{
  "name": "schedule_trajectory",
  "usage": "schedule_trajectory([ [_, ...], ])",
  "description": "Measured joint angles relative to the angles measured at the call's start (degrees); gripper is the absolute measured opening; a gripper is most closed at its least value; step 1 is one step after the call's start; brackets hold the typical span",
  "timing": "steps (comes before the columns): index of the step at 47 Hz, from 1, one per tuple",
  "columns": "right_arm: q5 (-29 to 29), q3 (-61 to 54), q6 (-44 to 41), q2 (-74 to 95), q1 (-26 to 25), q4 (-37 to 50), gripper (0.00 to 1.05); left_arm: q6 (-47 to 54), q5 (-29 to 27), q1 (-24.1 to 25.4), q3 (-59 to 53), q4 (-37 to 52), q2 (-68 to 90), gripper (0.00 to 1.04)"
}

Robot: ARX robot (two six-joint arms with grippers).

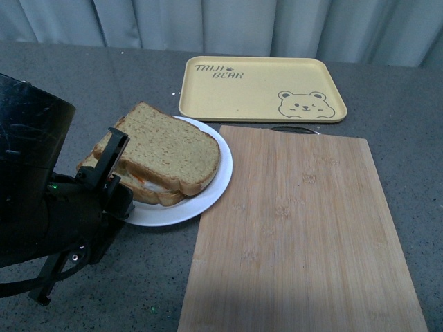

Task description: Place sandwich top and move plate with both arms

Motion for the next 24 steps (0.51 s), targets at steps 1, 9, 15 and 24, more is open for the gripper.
schedule_trajectory([
  [1,0.0,0.0,0.0,0.0,0.0,0.0,0.95,-0.39,0.35,0.13,-0.24,0.55,-0.04,0.08],
  [9,0.02,0.0,0.0,0.0,0.0,0.0,0.95,-3.39,2.16,1.16,-3.82,6.95,-1.53,0.05],
  [15,0.0,0.0,0.0,0.0,0.0,0.0,0.95,-4.87,3.93,1.42,-7.74,13.0,-3.17,0.04],
  [24,0.0,0.0,0.0,0.0,0.0,0.0,0.95,-7.78,5.81,2.91,-16.15,26.12,-6.36,0.04],
])
